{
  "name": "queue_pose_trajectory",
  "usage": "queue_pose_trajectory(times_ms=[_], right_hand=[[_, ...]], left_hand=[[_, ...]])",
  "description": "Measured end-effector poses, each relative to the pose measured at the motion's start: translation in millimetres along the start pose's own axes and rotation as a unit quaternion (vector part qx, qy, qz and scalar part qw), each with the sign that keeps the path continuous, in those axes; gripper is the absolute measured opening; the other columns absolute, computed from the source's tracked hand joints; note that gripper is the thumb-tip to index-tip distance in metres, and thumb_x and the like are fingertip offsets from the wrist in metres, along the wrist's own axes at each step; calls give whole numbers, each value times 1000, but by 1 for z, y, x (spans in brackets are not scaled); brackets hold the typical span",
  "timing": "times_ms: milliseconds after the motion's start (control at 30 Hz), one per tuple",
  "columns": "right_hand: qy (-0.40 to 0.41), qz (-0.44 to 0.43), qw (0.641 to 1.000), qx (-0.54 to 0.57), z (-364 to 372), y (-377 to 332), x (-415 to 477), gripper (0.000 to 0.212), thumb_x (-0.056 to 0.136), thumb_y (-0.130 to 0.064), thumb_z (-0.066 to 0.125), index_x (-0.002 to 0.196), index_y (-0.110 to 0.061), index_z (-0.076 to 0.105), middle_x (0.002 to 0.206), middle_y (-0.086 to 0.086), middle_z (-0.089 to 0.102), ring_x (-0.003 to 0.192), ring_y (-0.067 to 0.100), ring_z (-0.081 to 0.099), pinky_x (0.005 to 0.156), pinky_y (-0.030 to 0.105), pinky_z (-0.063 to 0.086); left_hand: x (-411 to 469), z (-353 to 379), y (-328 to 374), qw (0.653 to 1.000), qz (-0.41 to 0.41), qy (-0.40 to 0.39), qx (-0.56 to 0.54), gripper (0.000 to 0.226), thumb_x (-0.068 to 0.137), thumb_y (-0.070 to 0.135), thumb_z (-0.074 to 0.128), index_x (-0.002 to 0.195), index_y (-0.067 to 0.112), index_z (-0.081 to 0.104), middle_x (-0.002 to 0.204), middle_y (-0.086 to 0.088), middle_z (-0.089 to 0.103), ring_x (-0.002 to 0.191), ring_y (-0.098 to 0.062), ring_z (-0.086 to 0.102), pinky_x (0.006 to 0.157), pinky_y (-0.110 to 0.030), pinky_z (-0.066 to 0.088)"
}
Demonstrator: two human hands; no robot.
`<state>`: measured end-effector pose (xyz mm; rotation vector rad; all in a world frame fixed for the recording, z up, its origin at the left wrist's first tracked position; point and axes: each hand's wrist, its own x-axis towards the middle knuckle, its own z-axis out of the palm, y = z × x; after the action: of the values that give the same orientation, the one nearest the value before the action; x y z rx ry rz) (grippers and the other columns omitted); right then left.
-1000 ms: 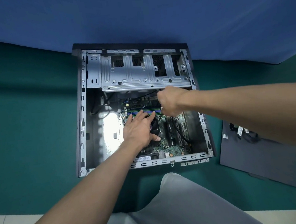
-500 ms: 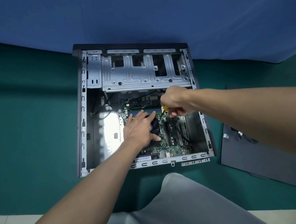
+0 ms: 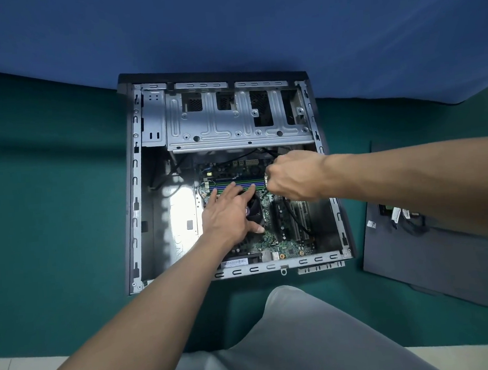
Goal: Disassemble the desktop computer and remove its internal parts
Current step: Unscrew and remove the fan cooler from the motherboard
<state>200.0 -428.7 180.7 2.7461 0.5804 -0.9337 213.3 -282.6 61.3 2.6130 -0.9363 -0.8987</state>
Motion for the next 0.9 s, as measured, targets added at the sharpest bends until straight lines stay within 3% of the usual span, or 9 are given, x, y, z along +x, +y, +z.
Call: queue_pose_trajectory(times_ms=[167,200,300,333,500,567,700,800,900], right_hand=[[32,122,974,190,7,-3,13,43,91,-28,61,56,-13,41,59,5,44,49,21,51,43,24,37],[38,203,939,274,7,-4,17,41,93,-30,59,59,-10,46,61,6,48,46,18,50,40,21,36],[-34,406,729,550,3,-3,25,19,96,-12,41,86,-1,53,62,4,50,34,8,38,32,13,27],[-67,413,709,568,2,-3,25,16,97,-8,38,93,-3,52,61,4,47,36,8,35,32,14,25],[-29,248,932,264,-1,-5,17,27,88,-4,48,62,-9,43,66,6,48,52,16,46,44,25,35],[-23,140,984,110,-4,-5,12,32,89,-4,48,60,-9,36,60,5,43,53,22,49,47,29,38],[3,6,1000,-3,-4,-12,12,30,99,-18,46,69,-16,42,59,1,44,66,26,61,55,31,46],[-1,53,995,86,-1,-3,17,31,86,-5,55,57,-11,42,56,4,45,56,25,54,45,29,41],[16,162,951,262,4,3,18,31,89,-27,62,66,-7,61,58,7,55,60,24,59,54,30,49]], left_hand=[[-1,0,-1,1000,1,-2,0,101,73,60,69,153,32,14,160,2,18,148,-12,1,120,-39,-5],[-1,0,-1,1000,1,-2,0,100,73,60,69,153,33,15,160,2,18,148,-12,2,120,-39,-5],[0,0,-1,1000,-1,0,-3,102,72,60,70,153,33,13,160,2,18,148,-11,2,120,-39,-4],[0,0,0,1000,-1,-1,-5,102,72,60,70,153,33,13,160,2,18,148,-11,2,120,-39,-4],[-1,0,0,1000,-4,-3,-8,102,72,59,70,153,33,13,160,3,18,148,-11,1,120,-39,-5],[-1,0,1,1000,-4,-5,-4,101,73,59,70,153,32,14,160,3,17,148,-11,0,120,-39,-5],[0,-2,2,1000,-7,-5,2,96,74,58,70,152,33,20,160,3,18,148,-11,2,120,-39,-5],[-1,-2,2,1000,-6,-4,-5,98,74,58,71,152,33,17,160,3,18,148,-11,2,120,-38,-5],[-1,-1,0,1000,-4,-3,-12,100,73,58,72,152,36,16,160,2,19,148,-11,2,120,-38,-6]])
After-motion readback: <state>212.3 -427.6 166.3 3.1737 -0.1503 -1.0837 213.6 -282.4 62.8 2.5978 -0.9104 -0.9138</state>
